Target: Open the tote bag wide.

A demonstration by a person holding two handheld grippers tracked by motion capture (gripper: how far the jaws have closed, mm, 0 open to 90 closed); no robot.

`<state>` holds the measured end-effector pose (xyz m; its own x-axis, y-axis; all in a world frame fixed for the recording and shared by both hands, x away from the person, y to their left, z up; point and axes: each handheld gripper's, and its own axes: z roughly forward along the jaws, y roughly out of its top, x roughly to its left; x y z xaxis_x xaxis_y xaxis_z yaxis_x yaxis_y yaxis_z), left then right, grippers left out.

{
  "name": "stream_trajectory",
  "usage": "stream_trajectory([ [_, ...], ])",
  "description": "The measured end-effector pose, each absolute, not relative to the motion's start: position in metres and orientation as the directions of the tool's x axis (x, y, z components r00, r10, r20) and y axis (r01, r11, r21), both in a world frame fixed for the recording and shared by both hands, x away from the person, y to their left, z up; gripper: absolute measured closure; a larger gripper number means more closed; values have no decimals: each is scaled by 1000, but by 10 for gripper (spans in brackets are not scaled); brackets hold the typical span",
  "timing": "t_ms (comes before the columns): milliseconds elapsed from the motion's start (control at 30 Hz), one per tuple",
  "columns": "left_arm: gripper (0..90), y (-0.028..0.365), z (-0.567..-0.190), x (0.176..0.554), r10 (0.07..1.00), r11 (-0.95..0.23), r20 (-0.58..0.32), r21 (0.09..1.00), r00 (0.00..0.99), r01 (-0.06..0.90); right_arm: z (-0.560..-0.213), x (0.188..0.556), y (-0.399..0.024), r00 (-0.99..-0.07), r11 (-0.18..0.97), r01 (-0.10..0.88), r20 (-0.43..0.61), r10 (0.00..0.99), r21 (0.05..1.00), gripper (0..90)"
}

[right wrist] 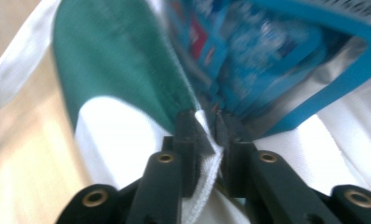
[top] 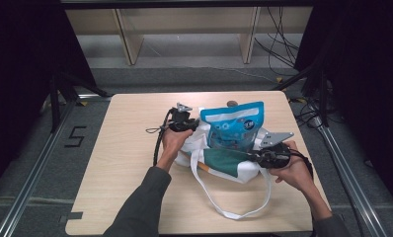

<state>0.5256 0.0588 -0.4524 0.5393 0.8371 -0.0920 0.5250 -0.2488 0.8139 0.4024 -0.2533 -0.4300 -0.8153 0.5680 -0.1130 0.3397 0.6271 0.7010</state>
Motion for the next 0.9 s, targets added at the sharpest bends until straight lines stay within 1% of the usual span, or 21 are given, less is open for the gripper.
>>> stream_trajectory([
  [33,774,58,-456,529,843,-248,-96,804,529,541,-429,397,-253,-817,636,344,-113,565,691,817],
  [67,774,60,-459,531,843,-272,-83,787,532,554,-429,397,-253,-817,636,344,-113,565,691,817],
  [200,793,60,-475,538,853,-263,-118,744,509,614,-429,376,-253,-832,650,315,-128,540,691,828],
  [267,795,58,-482,540,860,-269,-111,731,498,627,-435,366,-255,-835,661,332,-116,537,673,832],
  [300,796,57,-488,541,860,-273,-117,718,497,641,-441,363,-255,-835,654,353,-90,543,668,833],
  [333,795,57,-488,541,860,-273,-117,718,497,641,-441,363,-255,-835,654,353,-90,543,668,833],
  [367,795,57,-490,541,860,-276,-114,716,497,641,-450,362,-254,-840,658,355,-83,537,664,833],
  [400,797,57,-492,540,859,-284,-105,716,500,638,-460,358,-252,-837,652,387,-48,545,653,833],
  [433,797,56,-495,539,862,-290,-96,713,498,639,-472,358,-250,-836,657,398,-43,548,640,833],
  [467,797,53,-498,538,865,-301,-74,715,496,631,-483,357,-247,-830,660,414,-39,557,627,834],
  [500,796,54,-497,538,852,-359,-27,696,523,621,-487,357,-246,-820,645,424,-33,571,636,834],
  [567,781,52,-494,536,858,-355,-23,697,514,623,-486,360,-246,-842,679,372,-78,534,633,833],
  [600,761,53,-491,535,856,-358,-19,699,517,619,-485,360,-246,-844,684,366,-84,529,631,832],
  [633,723,53,-487,532,865,-322,-42,719,501,616,-485,359,-246,-840,678,375,-77,537,632,828],
  [667,680,55,-482,530,860,-311,-58,729,507,610,-484,360,-247,-838,669,384,-64,542,637,821],
  [700,639,58,-476,526,853,-302,-74,737,516,605,-482,359,-248,-824,643,415,-35,566,643,805],
  [767,593,66,-463,517,831,-339,-49,746,554,574,-473,361,-252,-814,612,419,-22,581,671,720],
  [800,597,69,-457,511,830,-311,-63,774,555,552,-464,360,-255,-803,584,428,-7,596,690,699],
  [833,597,70,-451,505,825,-277,-88,797,558,536,-453,361,-260,-818,579,394,-15,575,714,691],
  [867,593,76,-439,490,800,-268,-96,825,592,497,-431,359,-271,-809,521,370,-9,588,769,679],
  [900,598,78,-435,482,785,-259,-113,833,609,489,-422,357,-276,-794,502,355,-30,608,789,675],
])
